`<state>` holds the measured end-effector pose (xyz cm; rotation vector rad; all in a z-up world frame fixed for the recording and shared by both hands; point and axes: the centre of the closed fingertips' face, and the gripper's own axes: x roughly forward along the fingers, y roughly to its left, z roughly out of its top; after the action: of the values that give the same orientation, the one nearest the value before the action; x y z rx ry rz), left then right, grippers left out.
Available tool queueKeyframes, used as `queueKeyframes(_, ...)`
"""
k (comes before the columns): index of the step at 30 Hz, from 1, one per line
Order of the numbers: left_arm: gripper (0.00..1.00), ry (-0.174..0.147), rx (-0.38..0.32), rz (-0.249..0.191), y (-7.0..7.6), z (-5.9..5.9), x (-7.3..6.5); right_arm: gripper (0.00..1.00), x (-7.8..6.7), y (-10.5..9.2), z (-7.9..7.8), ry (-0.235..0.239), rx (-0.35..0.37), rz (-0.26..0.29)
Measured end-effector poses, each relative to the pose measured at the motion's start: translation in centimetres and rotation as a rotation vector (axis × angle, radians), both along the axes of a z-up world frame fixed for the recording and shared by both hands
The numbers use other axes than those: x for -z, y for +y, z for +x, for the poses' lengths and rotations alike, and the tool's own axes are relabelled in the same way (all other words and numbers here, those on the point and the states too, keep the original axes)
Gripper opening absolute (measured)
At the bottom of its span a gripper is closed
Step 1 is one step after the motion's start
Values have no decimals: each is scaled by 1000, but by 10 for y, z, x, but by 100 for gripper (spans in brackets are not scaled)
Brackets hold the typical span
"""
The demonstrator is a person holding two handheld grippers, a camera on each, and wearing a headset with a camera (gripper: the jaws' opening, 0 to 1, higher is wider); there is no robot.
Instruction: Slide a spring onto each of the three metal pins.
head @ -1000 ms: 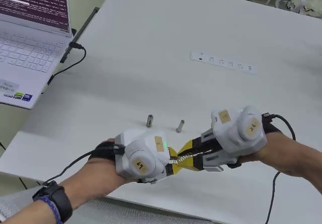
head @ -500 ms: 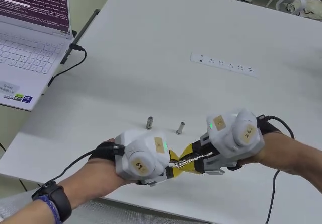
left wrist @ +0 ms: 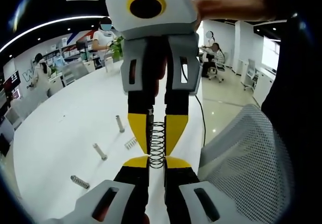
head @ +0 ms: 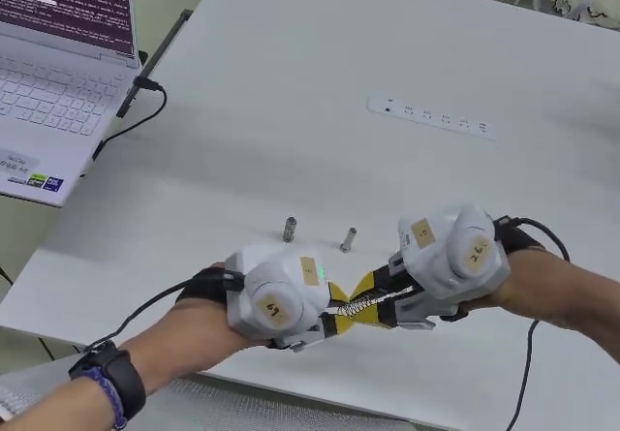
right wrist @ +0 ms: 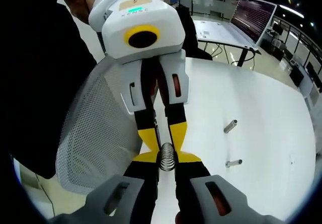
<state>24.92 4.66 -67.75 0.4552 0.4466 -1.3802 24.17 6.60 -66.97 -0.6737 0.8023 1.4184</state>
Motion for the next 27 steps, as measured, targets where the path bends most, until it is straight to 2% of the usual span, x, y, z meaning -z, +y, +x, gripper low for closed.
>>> queueKeyframes(6,3,3,-29,-11,2,4,-3,9,-4,-2,5,0,27,17)
queueKeyframes(15,3,5,-59,7,14,8,3,9,-8,-7,7,0,54,36)
queueKeyframes(27,10,17,-148,-6,37,20,1,9,-3,-27,17,-10,126,3)
